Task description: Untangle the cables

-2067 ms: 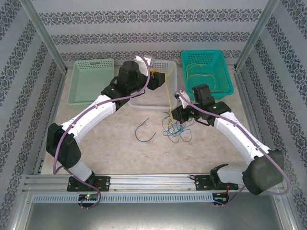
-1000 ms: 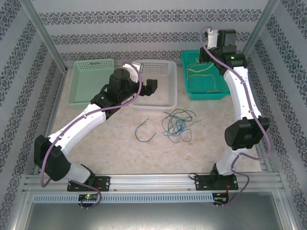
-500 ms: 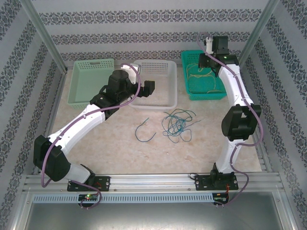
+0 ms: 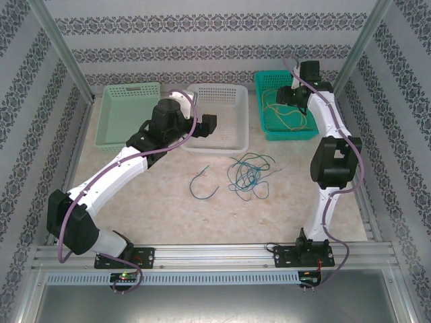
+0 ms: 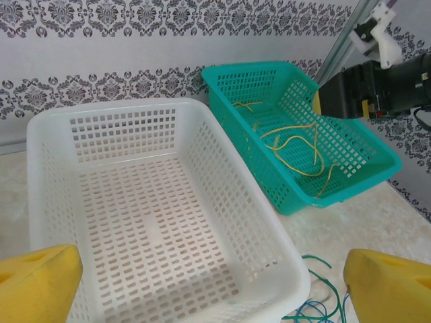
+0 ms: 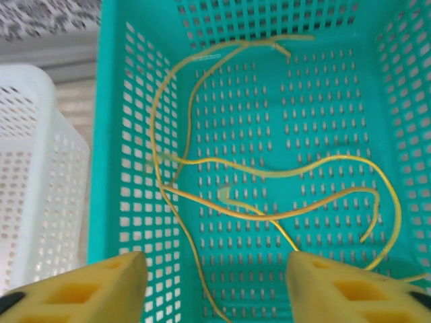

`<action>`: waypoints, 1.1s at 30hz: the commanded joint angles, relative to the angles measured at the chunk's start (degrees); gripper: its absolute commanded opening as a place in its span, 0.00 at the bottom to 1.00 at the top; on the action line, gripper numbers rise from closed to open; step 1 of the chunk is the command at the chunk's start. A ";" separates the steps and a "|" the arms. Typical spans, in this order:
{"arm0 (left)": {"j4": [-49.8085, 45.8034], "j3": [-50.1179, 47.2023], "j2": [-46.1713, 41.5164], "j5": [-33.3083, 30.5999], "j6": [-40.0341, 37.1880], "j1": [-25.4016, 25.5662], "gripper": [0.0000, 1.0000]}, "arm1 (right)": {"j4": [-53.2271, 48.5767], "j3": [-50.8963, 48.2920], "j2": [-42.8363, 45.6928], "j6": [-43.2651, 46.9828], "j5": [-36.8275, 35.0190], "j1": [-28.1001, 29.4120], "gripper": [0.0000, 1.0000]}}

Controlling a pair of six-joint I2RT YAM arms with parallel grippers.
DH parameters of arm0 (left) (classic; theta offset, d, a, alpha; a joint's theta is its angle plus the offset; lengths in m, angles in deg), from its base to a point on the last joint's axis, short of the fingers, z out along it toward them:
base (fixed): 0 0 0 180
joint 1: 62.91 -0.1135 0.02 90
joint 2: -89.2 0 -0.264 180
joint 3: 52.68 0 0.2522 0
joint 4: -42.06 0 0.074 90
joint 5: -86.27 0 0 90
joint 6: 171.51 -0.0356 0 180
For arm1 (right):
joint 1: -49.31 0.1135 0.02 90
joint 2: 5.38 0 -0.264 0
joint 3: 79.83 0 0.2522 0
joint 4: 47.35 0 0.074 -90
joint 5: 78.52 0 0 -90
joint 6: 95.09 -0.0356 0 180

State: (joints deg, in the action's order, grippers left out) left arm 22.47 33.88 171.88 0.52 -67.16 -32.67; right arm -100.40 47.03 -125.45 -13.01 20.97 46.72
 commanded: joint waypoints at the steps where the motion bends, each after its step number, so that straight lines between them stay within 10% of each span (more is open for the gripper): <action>1: -1.06 -0.89 0.19 0.24 1.17 -0.86 1.00 | -2.65 -0.51 0.82 -1.50 2.66 -0.57 0.66; 12: -4.89 -2.86 1.60 0.54 4.07 -1.83 1.00 | 4.86 -23.53 18.10 -0.46 3.98 5.91 0.89; 20: -17.88 -4.01 2.84 -4.44 10.75 -2.37 1.00 | 5.70 -35.22 27.74 -7.16 2.67 9.93 0.83; 33: -19.77 -18.39 4.77 5.06 23.18 -1.43 0.87 | 11.39 -42.93 35.93 -7.95 -0.01 14.54 0.85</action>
State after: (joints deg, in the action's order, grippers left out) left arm 3.04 15.04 174.76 2.75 -46.53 -34.25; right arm -91.44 4.37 -90.98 -20.09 22.48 61.46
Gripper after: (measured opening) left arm 0.878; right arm 0.851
